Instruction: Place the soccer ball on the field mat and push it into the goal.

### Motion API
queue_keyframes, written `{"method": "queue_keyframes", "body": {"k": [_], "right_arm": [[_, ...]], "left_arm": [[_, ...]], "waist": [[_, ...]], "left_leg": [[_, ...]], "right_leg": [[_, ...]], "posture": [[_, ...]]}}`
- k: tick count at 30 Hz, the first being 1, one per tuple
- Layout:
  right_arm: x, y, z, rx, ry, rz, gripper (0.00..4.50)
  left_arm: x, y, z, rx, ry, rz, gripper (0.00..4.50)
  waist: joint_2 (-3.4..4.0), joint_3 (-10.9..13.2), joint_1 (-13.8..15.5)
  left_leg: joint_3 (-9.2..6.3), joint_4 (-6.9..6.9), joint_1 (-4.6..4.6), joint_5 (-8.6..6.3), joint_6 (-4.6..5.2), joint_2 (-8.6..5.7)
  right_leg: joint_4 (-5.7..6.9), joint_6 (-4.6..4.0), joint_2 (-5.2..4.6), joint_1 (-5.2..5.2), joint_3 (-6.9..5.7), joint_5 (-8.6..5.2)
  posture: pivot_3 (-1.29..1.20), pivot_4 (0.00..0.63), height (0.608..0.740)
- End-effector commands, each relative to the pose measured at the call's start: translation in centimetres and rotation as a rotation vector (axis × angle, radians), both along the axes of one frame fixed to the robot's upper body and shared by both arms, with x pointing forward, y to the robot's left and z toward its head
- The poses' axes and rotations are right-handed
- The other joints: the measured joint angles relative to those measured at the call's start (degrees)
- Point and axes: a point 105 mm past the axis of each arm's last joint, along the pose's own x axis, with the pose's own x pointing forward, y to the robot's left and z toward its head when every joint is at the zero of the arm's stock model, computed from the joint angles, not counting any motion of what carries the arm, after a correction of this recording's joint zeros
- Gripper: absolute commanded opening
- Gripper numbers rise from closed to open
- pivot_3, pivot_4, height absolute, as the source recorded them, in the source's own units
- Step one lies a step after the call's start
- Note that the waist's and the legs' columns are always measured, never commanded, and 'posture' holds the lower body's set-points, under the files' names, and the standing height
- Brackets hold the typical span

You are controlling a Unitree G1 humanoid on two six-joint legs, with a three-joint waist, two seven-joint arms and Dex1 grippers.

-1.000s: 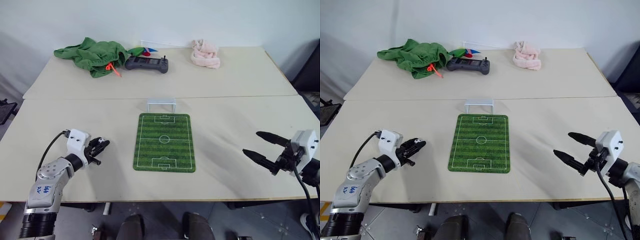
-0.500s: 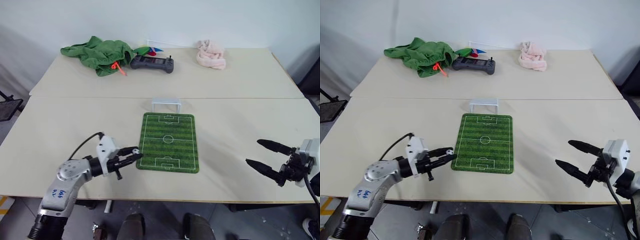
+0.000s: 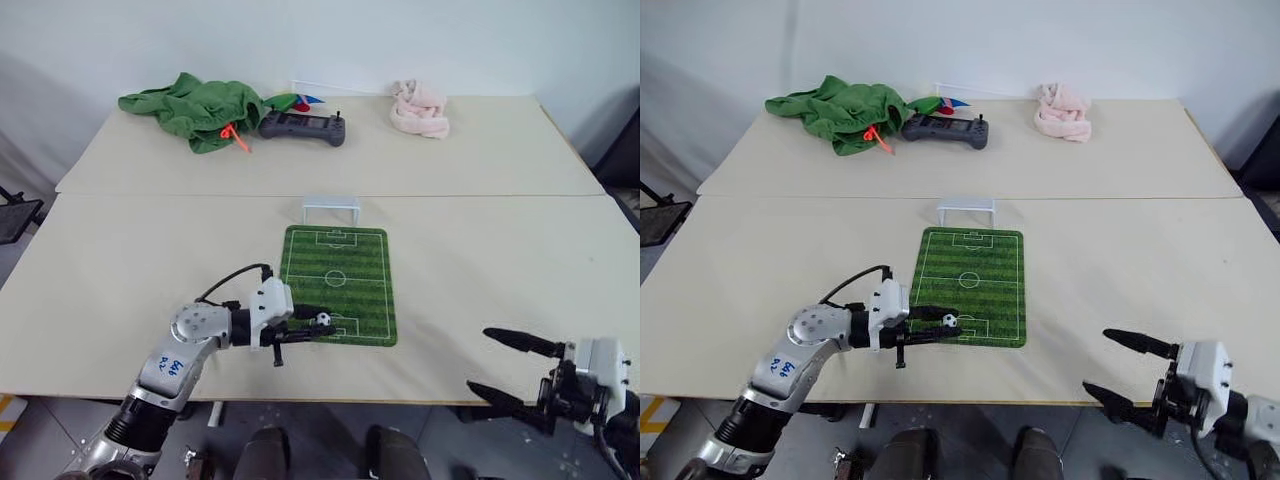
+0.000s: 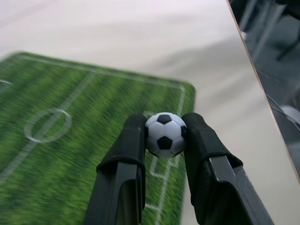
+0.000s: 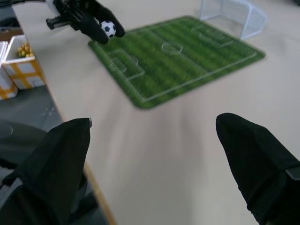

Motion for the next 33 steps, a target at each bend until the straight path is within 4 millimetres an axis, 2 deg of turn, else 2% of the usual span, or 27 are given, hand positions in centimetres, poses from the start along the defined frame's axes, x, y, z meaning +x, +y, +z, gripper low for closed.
{"method": "queue_keyframes", "body": {"k": [1, 4, 11, 15, 23, 25, 33], "right_arm": [[0.2, 0.4, 0.3, -0.006, -0.045, -0.025, 4.5], [0.1, 0.6, 0.0, 0.0, -0.04, -0.042, 4.5], [-0.1, 0.4, -0.1, 0.002, -0.039, -0.071, 4.5], [0.3, 0.2, 0.3, 0.007, -0.059, -0.091, 4.5], [1.0, -0.5, 0.9, 0.004, -0.081, -0.117, 4.5], [1.1, -0.6, 0.9, 0.002, -0.08, -0.121, 4.5], [1.5, -0.8, 0.9, -0.002, -0.08, -0.132, 4.5]], "left_arm": [[0.5, -0.5, -0.2, 0.024, -0.041, -0.02, 0.88], [1.2, -1.0, -0.4, 0.025, -0.039, -0.009, 0.88], [1.5, -1.7, -1.1, 0.041, -0.028, -0.018, 0.88], [1.2, -1.7, -1.9, 0.069, -0.018, -0.031, 0.88], [1.6, -1.6, -2.0, 0.068, -0.022, 0.008, 0.88], [1.7, -1.5, -2.1, 0.071, -0.023, 0.012, 1.6], [2.1, -1.4, -1.8, 0.066, -0.037, 0.032, 3.91]], "waist": [[0.0, 0.0, -0.1], [0.01, 0.0, 0.0], [0.0, 0.0, 0.0], [0.0, 0.0, 0.0], [0.0, 0.0, 0.0], [0.0, 0.0, 0.0], [0.02, 0.0, 0.0]], "left_leg": [[0.03, 0.02, 0.01, -0.02, 0.04, 0.0], [0.03, 0.01, 0.01, -0.05, 0.12, 0.01], [0.05, -0.01, 0.0, -0.03, 0.04, 0.01], [0.05, -0.01, 0.02, -0.03, 0.05, 0.01], [0.05, 0.0, 0.02, -0.04, 0.07, 0.01], [0.05, 0.01, 0.02, -0.04, 0.06, 0.01], [0.05, 0.05, 0.04, -0.04, 0.07, 0.01]], "right_leg": [[-0.01, -0.01, 0.0, -0.01, 0.03, 0.0], [-0.02, -0.02, 0.01, -0.02, 0.04, 0.01], [-0.01, 0.0, 0.02, -0.02, 0.05, 0.01], [0.0, 0.0, 0.02, -0.02, 0.05, 0.02], [0.0, 0.0, 0.02, -0.01, 0.06, 0.02], [0.0, 0.01, 0.02, 0.0, 0.06, 0.02], [0.05, 0.01, 0.02, 0.01, 0.07, 0.03]], "posture": [[0.0, 0.15, 0.74], [0.0, 0.15, 0.74], [0.0, 0.15, 0.74], [0.0, 0.15, 0.74], [0.0, 0.15, 0.74], [0.0, 0.15, 0.74], [0.0, 0.15, 0.74]]}}
